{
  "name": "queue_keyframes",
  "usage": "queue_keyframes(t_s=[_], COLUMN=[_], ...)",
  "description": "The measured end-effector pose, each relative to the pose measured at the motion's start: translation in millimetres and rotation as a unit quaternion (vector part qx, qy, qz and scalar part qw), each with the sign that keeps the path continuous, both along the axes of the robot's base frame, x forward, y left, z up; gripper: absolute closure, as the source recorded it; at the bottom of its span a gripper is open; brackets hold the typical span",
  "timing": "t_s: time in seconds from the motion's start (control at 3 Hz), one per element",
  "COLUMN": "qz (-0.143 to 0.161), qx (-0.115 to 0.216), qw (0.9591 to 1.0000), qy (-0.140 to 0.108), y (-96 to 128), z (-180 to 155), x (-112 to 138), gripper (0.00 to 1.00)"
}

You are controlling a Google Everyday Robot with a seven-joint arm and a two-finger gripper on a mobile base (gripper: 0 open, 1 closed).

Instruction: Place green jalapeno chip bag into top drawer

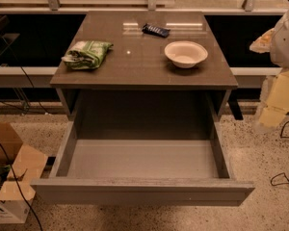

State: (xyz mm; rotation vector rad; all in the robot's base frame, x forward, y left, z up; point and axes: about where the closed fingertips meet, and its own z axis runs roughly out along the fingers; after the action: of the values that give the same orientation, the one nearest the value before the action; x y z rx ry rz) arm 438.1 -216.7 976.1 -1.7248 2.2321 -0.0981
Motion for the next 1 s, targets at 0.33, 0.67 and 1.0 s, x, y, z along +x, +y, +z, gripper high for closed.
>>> queue_keyframes(t_s=[0.33, 0.67, 1.0], qz=[0.000, 0.002, 0.015], qx=[0.000, 0.020, 0.042], qw=[1.0000, 0.9997, 0.9987], qy=[0.000, -0.011, -0.023], y=[0.0, 16.6, 42.8], z=[0.0, -3.3, -5.0], x=[0.0, 21.7, 49.9], gripper=[0.00, 0.00, 0.00])
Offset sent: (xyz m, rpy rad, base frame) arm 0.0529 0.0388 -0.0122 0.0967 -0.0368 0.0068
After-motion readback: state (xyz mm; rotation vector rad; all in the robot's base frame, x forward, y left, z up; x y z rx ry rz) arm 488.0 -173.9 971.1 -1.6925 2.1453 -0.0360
